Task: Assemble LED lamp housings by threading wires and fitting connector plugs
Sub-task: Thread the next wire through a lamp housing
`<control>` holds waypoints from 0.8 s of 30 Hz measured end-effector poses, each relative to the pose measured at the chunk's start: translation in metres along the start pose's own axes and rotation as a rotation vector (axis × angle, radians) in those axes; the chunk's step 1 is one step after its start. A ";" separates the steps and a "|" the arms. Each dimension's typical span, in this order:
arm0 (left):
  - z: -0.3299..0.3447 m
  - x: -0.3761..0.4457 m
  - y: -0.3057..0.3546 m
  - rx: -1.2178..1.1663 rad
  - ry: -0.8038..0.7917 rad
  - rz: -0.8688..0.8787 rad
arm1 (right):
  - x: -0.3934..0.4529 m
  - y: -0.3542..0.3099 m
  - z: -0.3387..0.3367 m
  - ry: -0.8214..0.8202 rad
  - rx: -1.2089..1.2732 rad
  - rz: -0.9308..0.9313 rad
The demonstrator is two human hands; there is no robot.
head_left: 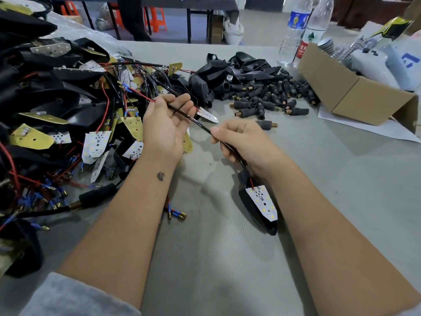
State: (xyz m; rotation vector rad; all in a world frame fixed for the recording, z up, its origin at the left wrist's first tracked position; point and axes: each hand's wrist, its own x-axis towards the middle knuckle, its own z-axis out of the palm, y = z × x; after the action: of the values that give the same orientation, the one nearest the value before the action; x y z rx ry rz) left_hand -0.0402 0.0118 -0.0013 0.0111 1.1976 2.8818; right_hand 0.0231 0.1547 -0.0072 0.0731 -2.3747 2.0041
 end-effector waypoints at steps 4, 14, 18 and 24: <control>0.000 0.005 -0.001 0.000 0.038 -0.025 | -0.001 0.000 0.001 -0.008 -0.012 0.026; 0.004 -0.006 -0.012 0.731 -0.214 -0.052 | 0.005 0.006 -0.011 0.336 -0.067 -0.034; 0.007 -0.017 -0.026 1.049 -0.382 0.049 | 0.008 0.008 -0.005 0.331 -0.048 -0.081; 0.006 -0.019 -0.026 0.965 -0.448 -0.013 | 0.008 0.008 -0.008 0.375 -0.028 -0.104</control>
State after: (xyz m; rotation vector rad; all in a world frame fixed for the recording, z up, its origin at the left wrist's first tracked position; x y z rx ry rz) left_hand -0.0210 0.0335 -0.0154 0.6004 2.2333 1.8332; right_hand 0.0147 0.1639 -0.0137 -0.1615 -2.1162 1.7558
